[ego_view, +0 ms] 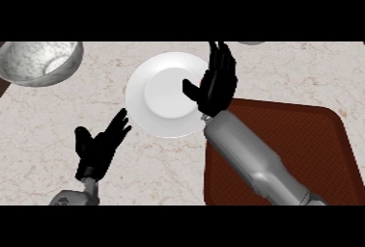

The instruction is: Pick the tomato from the tray and place it in the plate

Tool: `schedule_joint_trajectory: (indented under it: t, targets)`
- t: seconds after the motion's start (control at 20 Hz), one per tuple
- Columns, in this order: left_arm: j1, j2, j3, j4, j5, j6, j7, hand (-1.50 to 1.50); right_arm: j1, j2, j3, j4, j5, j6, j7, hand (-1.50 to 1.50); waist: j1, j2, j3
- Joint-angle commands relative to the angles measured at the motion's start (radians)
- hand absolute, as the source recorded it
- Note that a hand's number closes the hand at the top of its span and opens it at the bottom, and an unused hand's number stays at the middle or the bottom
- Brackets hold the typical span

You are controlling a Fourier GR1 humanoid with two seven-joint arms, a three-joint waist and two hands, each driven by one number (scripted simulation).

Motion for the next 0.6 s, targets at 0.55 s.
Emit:
schedule_joint_trajectory:
  t: [0.55]
  targets:
    - [0.053, 0.003, 0.023, 0.029, -0.006, 0.012, 0.007, 0.0, 0.163, 0.005, 0.253, -0.207, -0.309, -0.417, -0.09, -1.5, -0.084, -0.023, -0.005]
